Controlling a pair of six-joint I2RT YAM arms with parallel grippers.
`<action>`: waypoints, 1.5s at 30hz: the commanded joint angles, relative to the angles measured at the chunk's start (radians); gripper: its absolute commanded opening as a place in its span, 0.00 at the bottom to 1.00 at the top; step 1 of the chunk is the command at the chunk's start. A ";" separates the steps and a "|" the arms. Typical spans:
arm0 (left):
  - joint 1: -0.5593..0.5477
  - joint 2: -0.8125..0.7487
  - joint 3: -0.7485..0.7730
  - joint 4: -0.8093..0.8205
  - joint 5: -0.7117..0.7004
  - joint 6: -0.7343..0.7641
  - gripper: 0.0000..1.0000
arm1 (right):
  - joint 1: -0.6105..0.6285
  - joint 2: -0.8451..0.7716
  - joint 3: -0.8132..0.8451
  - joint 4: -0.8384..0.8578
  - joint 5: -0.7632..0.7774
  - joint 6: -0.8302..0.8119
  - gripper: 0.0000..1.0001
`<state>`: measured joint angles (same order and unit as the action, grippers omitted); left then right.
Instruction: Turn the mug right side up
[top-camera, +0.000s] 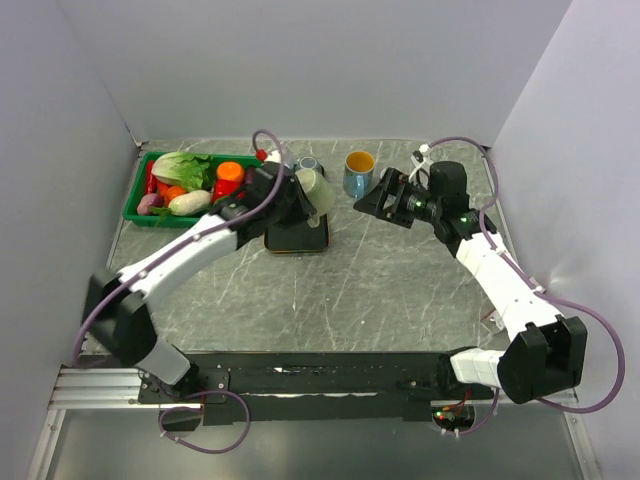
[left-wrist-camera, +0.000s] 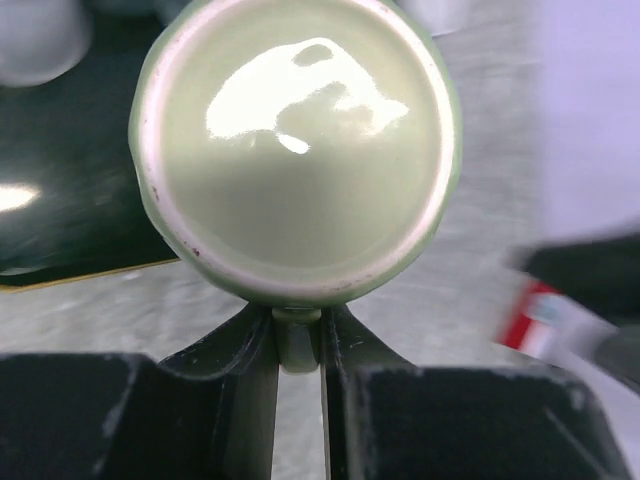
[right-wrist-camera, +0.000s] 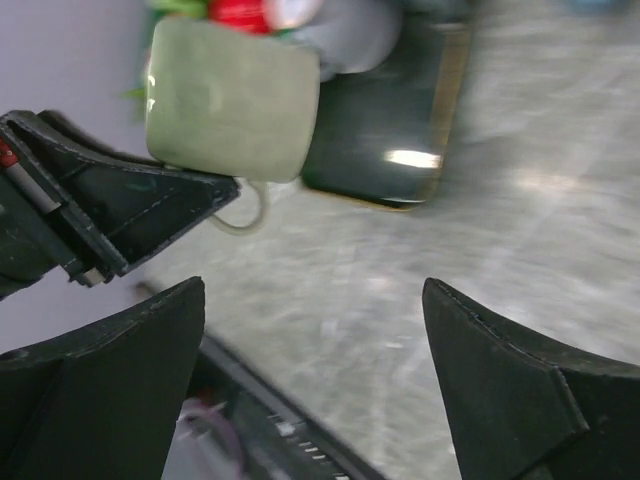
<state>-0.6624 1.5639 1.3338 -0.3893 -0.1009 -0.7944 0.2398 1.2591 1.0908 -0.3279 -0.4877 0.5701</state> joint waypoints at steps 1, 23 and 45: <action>0.001 -0.165 -0.009 0.288 0.157 -0.005 0.01 | 0.009 -0.046 -0.040 0.288 -0.248 0.145 0.93; 0.021 -0.300 0.081 0.707 0.475 -0.218 0.01 | 0.101 -0.055 -0.028 1.106 -0.397 0.534 0.78; 0.018 -0.311 -0.018 0.880 0.509 -0.252 0.01 | 0.139 0.003 0.014 1.264 -0.315 0.611 0.51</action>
<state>-0.6430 1.3041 1.3212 0.3084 0.3946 -1.0229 0.3706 1.2499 1.0565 0.8528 -0.8330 1.1744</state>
